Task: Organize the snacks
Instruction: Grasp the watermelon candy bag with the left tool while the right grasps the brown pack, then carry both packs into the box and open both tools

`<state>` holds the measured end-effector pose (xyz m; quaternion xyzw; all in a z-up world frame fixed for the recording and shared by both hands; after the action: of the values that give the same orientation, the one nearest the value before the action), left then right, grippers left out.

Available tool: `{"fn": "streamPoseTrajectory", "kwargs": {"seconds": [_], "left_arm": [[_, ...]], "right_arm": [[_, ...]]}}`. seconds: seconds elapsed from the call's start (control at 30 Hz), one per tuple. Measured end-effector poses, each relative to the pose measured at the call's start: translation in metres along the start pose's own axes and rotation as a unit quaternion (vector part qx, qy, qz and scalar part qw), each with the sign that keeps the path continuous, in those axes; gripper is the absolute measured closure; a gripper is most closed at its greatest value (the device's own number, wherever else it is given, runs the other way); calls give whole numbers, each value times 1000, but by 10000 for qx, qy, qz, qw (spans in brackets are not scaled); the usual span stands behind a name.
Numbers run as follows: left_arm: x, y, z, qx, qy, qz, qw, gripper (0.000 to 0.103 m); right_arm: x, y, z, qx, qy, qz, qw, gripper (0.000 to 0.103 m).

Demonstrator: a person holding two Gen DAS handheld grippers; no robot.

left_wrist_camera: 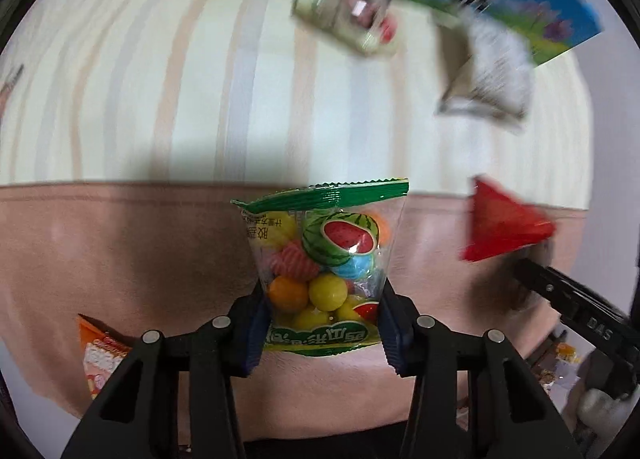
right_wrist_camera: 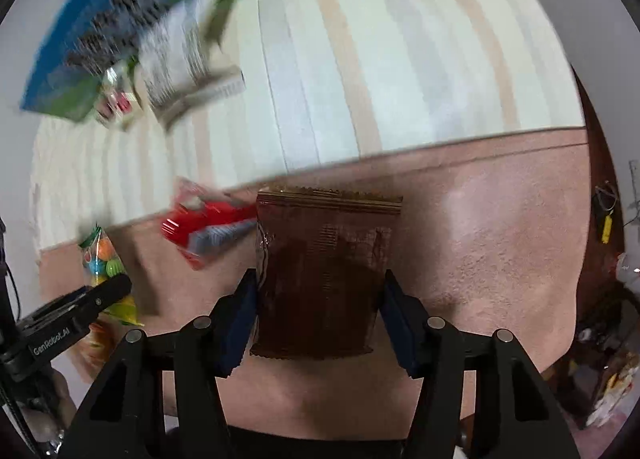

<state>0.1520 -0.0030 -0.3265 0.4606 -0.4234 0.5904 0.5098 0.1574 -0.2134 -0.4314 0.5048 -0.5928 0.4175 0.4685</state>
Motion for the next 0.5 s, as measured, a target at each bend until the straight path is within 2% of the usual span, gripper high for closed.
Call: {"fn": "streamPoseTrajectory", "kwargs": {"seconds": [0.13, 0.23, 0.3, 0.43, 0.5], "left_arm": [[53, -23, 20, -76, 400, 432, 9982, 59], [96, -54, 41, -195, 765, 778, 9938, 59], [121, -87, 57, -279, 960, 954, 9904, 58], [144, -160, 67, -331, 1009, 1103, 9882, 58], [140, -203, 63, -253, 1100, 917, 9894, 58]], "right_arm": [[53, -22, -17, 84, -450, 413, 9981, 42], [102, -51, -50, 317, -751, 793, 9935, 42], [130, -75, -71, 484, -901, 1033, 9894, 42], [159, -126, -109, 814, -739, 1392, 9841, 42], [159, -152, -119, 865, -611, 1410, 9843, 42]]}}
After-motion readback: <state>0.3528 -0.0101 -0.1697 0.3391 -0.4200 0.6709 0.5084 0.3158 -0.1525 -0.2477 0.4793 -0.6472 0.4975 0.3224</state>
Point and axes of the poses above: each gripper's, at about its wrist camera, not at the fingertips, and x roughly against the way its jaws point, z to its right, y to its underside, the point moved 4 cm from there along -x, roughly the way its jaws point, and after that the axes turned 4 degrees about -x, right-handed, at the moved point
